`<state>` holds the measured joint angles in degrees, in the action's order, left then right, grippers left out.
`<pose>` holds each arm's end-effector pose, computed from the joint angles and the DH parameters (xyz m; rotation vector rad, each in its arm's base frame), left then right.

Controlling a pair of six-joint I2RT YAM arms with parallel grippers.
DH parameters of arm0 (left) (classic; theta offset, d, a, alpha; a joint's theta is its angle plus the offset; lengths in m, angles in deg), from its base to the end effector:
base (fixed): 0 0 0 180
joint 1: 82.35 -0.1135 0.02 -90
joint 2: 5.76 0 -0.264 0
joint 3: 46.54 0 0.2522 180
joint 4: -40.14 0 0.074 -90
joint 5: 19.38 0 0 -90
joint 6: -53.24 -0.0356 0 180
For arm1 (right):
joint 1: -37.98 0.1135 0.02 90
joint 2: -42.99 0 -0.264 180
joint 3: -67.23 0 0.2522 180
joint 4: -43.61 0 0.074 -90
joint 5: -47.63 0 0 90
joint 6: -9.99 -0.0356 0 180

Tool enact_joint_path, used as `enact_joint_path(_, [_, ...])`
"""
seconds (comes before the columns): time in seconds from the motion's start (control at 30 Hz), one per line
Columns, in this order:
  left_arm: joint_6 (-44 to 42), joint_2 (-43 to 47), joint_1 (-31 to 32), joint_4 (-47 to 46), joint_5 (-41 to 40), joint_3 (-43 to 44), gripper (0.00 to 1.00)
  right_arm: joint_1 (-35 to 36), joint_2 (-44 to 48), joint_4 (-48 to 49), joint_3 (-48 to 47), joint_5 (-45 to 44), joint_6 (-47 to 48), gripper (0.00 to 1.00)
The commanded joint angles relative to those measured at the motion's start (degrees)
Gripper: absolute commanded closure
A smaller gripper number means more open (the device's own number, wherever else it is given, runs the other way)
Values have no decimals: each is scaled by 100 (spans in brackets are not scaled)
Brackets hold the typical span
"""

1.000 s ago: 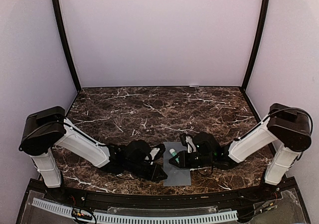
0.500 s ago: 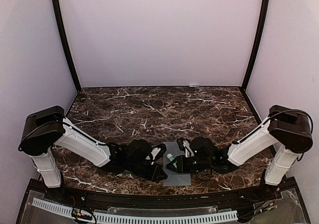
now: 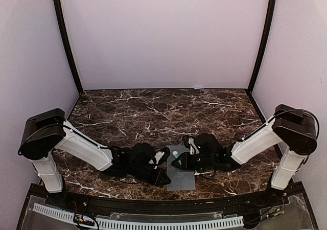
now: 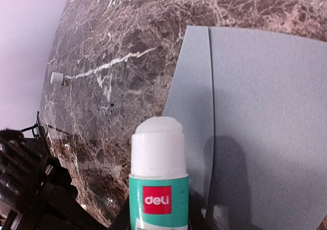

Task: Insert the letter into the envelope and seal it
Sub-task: Seal the envelope flap on the envelope.

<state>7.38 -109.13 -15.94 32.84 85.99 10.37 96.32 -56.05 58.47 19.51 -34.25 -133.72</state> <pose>0.1269 -0.3142 0.1191 0.6610 2.5010 -1.2068 0.1568 0.2639 0.1124 -0.1898 2.4857 1.1411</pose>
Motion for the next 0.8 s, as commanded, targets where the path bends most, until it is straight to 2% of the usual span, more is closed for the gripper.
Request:
enact_joint_path(0.0, [-121,111,16,475,-45,-31,97,-193,-377,-468,-224,-97,290,100])
enact_joint_path(0.33, [-60,94,13,534,-83,43,97,-337,-707,-773,-726,-166,598,100])
enact_joint_path(0.57, [41,160,12,665,-211,74,97,-304,-341,-661,-284,-125,411,100])
enact_joint_path(0.77, [148,151,12,694,-294,61,98,-10,-124,-633,-3,-279,175,100])
